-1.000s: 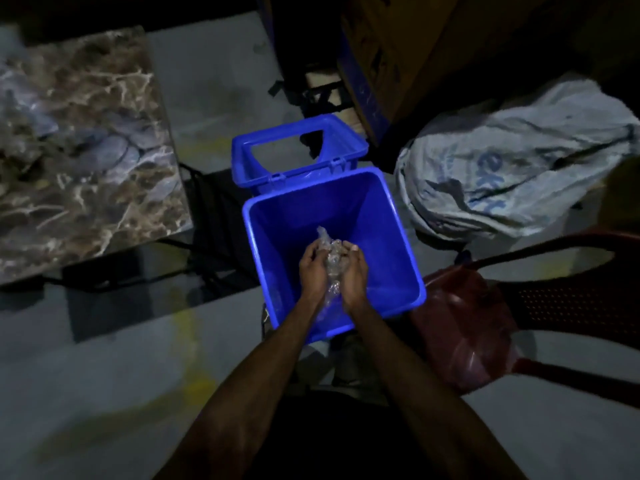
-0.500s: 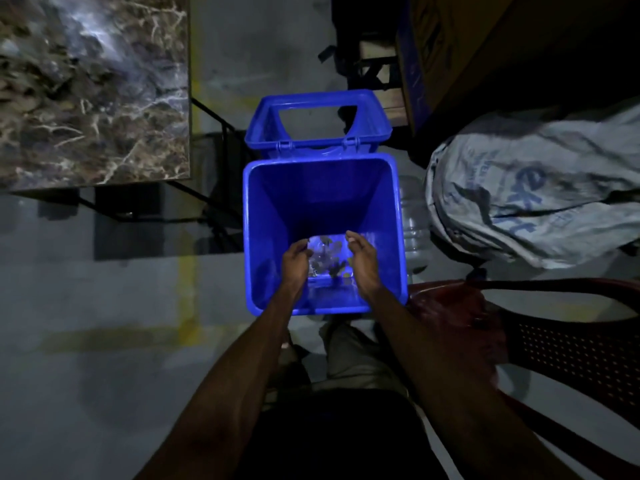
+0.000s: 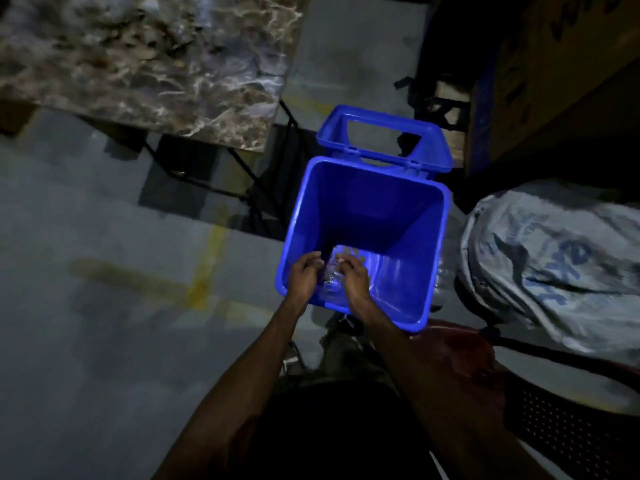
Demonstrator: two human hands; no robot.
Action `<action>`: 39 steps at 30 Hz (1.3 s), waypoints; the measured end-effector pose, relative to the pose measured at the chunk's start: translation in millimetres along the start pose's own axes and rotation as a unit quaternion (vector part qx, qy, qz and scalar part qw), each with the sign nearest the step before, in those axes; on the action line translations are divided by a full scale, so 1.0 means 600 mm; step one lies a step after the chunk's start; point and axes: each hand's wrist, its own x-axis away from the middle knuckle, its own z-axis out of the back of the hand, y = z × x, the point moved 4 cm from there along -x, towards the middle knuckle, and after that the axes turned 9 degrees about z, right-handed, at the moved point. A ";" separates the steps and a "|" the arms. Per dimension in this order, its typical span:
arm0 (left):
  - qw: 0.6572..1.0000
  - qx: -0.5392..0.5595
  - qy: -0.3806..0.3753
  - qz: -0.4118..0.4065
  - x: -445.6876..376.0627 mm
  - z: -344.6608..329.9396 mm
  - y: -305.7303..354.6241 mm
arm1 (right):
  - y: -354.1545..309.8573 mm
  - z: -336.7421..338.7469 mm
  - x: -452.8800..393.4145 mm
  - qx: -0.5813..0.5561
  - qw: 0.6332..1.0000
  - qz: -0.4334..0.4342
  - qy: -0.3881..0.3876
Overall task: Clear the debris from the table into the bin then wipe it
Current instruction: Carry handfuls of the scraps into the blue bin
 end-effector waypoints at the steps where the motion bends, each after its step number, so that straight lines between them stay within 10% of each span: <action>1: 1.000 0.013 0.011 -0.006 0.002 0.023 0.000 | -0.006 -0.025 0.007 0.014 1.000 0.004 -0.027; 11: 0.988 0.144 0.044 -0.029 0.016 0.224 0.015 | -0.077 -0.238 0.080 0.080 0.980 0.087 -0.161; 39: 0.959 0.271 0.050 -0.068 -0.131 0.632 0.211 | -0.235 -0.706 0.056 0.084 0.970 0.132 -0.188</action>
